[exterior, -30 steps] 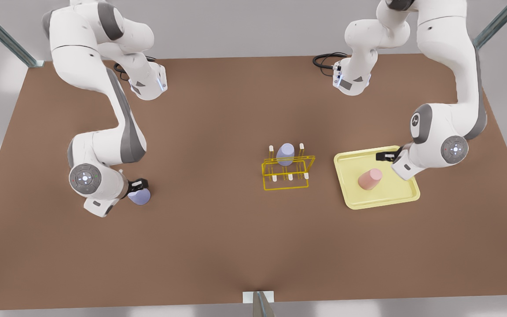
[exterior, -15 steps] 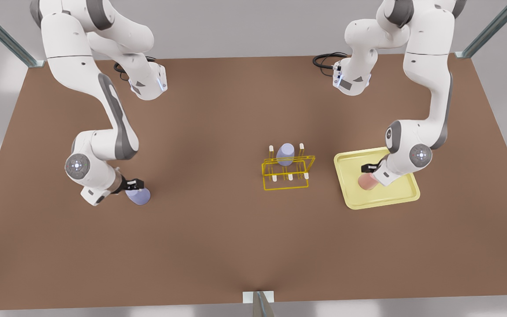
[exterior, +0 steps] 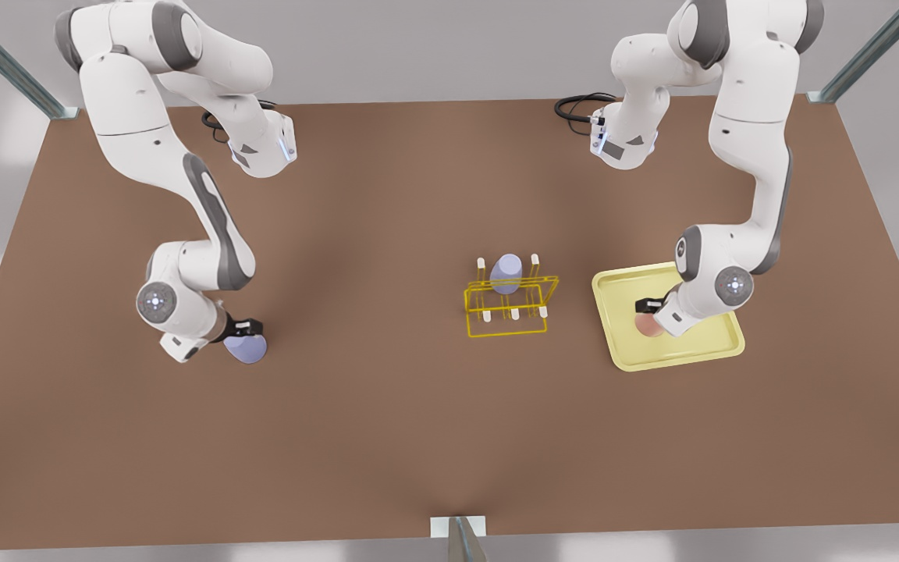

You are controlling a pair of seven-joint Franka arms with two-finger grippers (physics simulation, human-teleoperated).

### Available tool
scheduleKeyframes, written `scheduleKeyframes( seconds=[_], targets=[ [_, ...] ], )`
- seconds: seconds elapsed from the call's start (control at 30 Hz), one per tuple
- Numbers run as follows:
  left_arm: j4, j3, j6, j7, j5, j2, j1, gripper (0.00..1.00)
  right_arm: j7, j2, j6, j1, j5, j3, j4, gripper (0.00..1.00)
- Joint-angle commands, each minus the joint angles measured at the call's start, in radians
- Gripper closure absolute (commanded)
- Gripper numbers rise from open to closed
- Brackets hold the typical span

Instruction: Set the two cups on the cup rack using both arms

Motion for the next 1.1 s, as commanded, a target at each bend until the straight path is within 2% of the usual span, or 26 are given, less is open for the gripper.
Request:
scheduleKeyframes(
  seconds=[0.0,0.17,0.23,0.4,0.5,0.7,0.8,0.9,0.97,1.07],
  targets=[
    [0.000,0.000,0.018,0.000,0.002,0.005,-0.001,0.00,-0.005,0.007,0.037,0.000,0.002,0.000,-0.001,0.00],
    [0.000,0.000,0.015,0.000,0.002,0.015,-0.001,0.00,-0.005,0.035,0.054,0.000,0.002,0.000,-0.003,0.00],
    [0.000,0.000,0.017,0.000,0.002,0.015,-0.003,0.23,-0.005,0.036,0.054,0.002,0.002,0.002,-0.009,0.00],
    [0.002,0.000,0.013,-0.002,0.000,0.012,-0.004,0.23,-0.005,0.036,0.062,0.000,0.002,0.002,-0.009,0.00],
    [0.002,-0.002,0.010,-0.002,0.000,-0.002,-0.003,0.23,-0.005,0.036,0.062,0.000,0.002,0.002,-0.009,0.13],
    [0.007,-0.002,-0.013,-0.017,0.000,-0.047,-0.027,0.22,-0.003,0.035,0.062,0.002,0.013,0.003,-0.004,0.16],
    [0.155,-0.006,-0.212,-0.088,0.000,-0.065,-0.053,0.22,-0.012,0.032,0.051,0.000,0.072,0.032,0.004,0.16],
    [0.284,-0.052,-0.315,-0.170,0.000,-0.047,-0.055,0.22,-0.017,0.021,0.050,0.000,0.115,0.078,0.008,0.16],
    [0.425,-0.123,-0.425,-0.265,-0.020,-0.027,-0.057,0.22,-0.018,-0.006,0.050,0.000,0.166,0.140,0.020,0.16],
    [0.487,-0.253,-0.430,-0.428,-0.020,-0.018,-0.060,0.22,-0.017,-0.057,0.050,0.005,0.327,0.253,0.054,0.16]
  ],
)
